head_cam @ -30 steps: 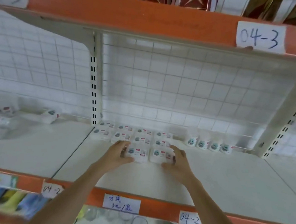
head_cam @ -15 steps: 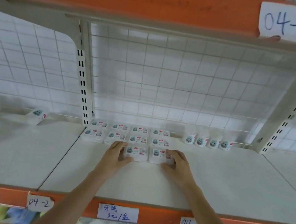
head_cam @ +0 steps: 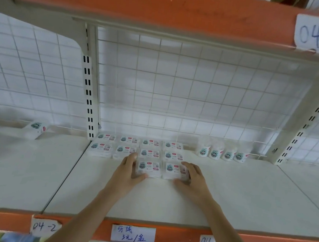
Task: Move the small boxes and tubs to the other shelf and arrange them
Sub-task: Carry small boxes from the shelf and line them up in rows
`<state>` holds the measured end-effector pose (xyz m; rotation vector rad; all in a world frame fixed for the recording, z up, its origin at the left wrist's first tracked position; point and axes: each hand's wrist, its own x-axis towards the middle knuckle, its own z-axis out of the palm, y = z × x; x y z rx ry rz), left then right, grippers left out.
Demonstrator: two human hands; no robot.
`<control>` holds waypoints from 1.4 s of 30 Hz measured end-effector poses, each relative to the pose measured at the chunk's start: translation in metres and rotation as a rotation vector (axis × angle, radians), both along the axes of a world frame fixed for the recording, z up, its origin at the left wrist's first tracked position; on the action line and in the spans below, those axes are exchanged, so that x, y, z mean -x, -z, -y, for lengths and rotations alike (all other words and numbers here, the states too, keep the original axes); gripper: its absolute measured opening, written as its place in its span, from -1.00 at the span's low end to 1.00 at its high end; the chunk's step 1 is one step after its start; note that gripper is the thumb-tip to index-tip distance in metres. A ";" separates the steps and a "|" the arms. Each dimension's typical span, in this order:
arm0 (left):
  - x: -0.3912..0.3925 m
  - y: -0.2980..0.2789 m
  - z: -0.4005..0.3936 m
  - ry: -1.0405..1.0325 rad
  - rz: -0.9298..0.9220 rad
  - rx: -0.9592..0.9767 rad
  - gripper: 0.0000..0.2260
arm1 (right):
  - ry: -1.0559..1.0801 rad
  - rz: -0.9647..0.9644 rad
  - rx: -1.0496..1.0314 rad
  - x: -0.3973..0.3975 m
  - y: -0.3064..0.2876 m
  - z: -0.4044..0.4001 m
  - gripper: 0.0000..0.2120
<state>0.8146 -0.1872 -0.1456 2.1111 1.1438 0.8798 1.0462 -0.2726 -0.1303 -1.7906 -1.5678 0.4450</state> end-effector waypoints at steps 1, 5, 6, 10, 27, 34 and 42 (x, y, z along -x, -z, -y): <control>0.001 -0.002 0.002 0.011 0.020 0.032 -0.34 | 0.005 -0.034 0.018 0.002 -0.004 0.004 -0.37; 0.018 -0.016 0.022 -0.020 -0.088 -0.034 -0.42 | 0.055 0.073 -0.004 0.004 -0.025 0.031 -0.34; 0.025 -0.021 0.030 -0.029 -0.136 -0.116 -0.47 | 0.053 0.154 -0.022 0.003 -0.033 0.043 -0.38; 0.055 -0.043 0.068 -0.123 -0.400 -0.489 -0.62 | 0.030 0.462 -0.048 0.004 -0.063 0.098 -0.46; 0.183 -0.007 0.312 -0.450 -0.589 -0.317 -0.66 | -0.342 0.655 -0.102 0.111 -0.017 0.235 -0.60; 0.301 -0.011 0.388 -0.794 -0.647 -0.171 -0.64 | -0.647 0.515 -0.166 0.236 -0.019 0.223 -0.55; 0.424 -0.004 0.425 -1.092 -0.589 -0.115 -0.67 | -0.892 0.447 -0.217 0.386 -0.026 0.181 -0.54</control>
